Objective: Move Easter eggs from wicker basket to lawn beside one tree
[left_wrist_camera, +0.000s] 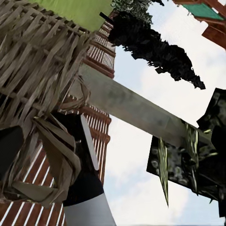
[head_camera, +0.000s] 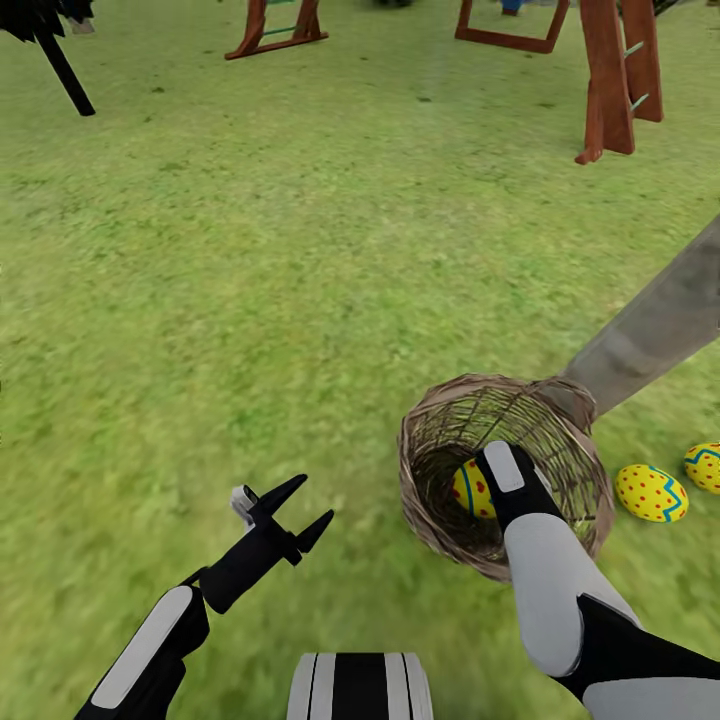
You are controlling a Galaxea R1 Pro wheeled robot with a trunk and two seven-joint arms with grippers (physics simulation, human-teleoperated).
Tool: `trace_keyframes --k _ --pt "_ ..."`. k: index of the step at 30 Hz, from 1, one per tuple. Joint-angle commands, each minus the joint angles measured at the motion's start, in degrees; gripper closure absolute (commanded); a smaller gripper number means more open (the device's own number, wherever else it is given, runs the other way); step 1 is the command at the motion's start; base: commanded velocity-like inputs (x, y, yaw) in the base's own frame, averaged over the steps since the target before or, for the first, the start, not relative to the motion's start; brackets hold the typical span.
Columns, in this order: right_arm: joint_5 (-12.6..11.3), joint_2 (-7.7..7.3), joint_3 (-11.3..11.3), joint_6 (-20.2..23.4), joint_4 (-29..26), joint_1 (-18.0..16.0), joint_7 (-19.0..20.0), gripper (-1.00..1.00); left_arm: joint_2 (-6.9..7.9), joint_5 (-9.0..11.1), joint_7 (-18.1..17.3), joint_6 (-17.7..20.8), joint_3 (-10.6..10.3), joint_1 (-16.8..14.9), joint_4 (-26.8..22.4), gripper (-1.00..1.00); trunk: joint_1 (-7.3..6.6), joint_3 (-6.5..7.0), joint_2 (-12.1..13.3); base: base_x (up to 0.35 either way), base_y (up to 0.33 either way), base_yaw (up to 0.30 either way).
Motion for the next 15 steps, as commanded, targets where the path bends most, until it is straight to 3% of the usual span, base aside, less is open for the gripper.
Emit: trace_keyframes --k 1,15 --pt "0.02 0.1 -0.12 0.45 -0.14 -0.02 -0.16 1.0 0.1 0.14 -0.23 0.16 -0.1 -0.03 -0.28 -1.0 -0.03 0.19 0.0 0.0 0.0 0.0" --pt "1.05 0.31 0.7 0.87 0.34 0.27 0.2 1.0 0.42 -0.03 0.06 0.38 -0.26 -0.03 -2.33 -1.0 -0.39 3.29 0.19 0.0 0.0 0.0"
